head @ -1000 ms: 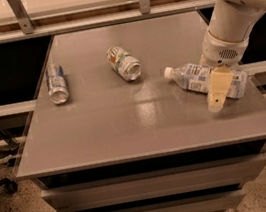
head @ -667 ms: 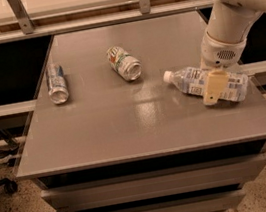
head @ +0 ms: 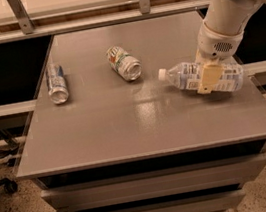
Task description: Move blue plastic bottle near redbull can
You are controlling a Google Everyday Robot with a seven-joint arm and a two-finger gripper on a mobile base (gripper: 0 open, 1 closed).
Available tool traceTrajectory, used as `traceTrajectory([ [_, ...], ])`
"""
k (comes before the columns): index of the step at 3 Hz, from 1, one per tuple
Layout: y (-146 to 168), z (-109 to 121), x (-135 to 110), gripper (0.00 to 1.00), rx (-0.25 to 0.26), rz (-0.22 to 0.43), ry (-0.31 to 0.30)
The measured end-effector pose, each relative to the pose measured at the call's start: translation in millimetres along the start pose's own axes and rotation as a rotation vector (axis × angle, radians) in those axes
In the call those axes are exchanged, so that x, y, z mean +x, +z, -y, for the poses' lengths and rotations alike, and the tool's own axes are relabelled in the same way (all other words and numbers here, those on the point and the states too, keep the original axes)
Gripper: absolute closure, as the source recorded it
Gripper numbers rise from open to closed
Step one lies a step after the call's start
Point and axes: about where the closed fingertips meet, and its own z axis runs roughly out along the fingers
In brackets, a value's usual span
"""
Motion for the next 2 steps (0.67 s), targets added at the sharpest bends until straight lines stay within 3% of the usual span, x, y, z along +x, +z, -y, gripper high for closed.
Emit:
traceTrajectory([
  [1,-22.7,11.1,-20.5,1.00,0.047,0.045,-0.052],
  [2,-32.8,11.4,-57.5,1.00,0.061,0.087,-0.159],
])
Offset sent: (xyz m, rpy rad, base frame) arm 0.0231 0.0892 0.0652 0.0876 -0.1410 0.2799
